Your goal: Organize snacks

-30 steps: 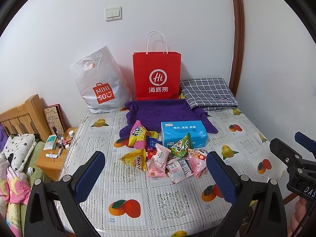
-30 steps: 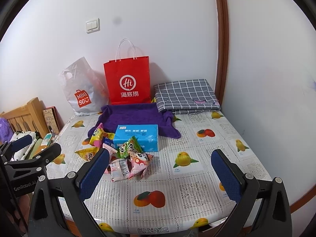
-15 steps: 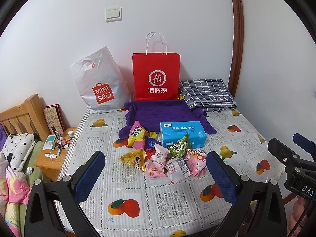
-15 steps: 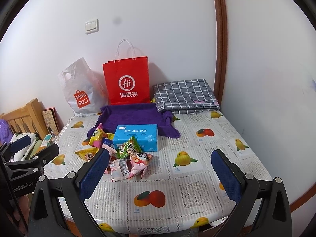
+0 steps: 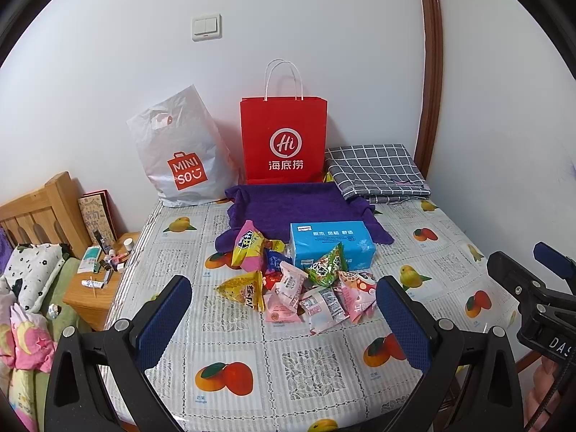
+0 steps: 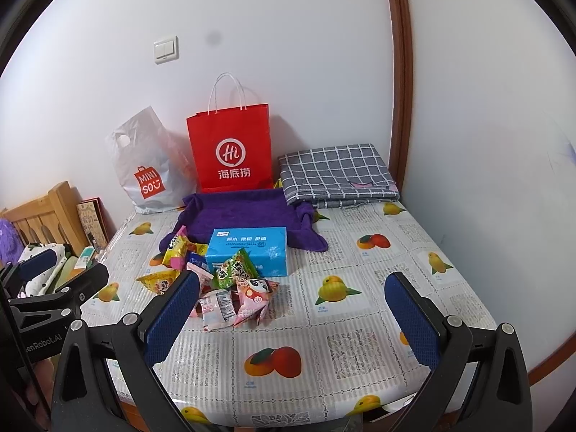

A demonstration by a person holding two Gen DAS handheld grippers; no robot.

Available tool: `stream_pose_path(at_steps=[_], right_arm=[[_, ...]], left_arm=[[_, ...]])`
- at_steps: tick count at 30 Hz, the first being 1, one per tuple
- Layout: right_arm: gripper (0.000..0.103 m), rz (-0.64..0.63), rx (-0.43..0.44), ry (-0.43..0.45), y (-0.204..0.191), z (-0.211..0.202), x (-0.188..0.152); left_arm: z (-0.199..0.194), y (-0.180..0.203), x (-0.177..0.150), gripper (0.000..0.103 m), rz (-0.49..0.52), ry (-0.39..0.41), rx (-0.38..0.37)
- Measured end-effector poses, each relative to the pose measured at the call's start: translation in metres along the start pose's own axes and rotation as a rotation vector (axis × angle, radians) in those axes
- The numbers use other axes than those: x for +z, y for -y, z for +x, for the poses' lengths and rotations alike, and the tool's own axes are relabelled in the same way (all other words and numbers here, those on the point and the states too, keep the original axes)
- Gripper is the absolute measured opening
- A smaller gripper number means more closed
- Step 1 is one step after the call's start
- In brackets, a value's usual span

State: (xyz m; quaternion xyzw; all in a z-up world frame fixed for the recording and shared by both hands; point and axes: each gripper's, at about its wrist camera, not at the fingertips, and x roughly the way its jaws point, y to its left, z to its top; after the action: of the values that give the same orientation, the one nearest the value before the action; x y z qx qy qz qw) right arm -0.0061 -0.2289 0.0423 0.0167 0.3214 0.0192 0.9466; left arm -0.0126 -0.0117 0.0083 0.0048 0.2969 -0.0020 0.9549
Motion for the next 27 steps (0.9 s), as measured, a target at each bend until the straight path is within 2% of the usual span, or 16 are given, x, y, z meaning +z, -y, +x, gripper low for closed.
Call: stream_pose_path(at_steps=[27], right_arm=[[0.101,0.000,0.001,0.002,-0.0011,-0.0003,-0.0014]], left_arm=[[-0.0016,0.0028,-0.0033,0.103,-0.001,0.001,-0.002]])
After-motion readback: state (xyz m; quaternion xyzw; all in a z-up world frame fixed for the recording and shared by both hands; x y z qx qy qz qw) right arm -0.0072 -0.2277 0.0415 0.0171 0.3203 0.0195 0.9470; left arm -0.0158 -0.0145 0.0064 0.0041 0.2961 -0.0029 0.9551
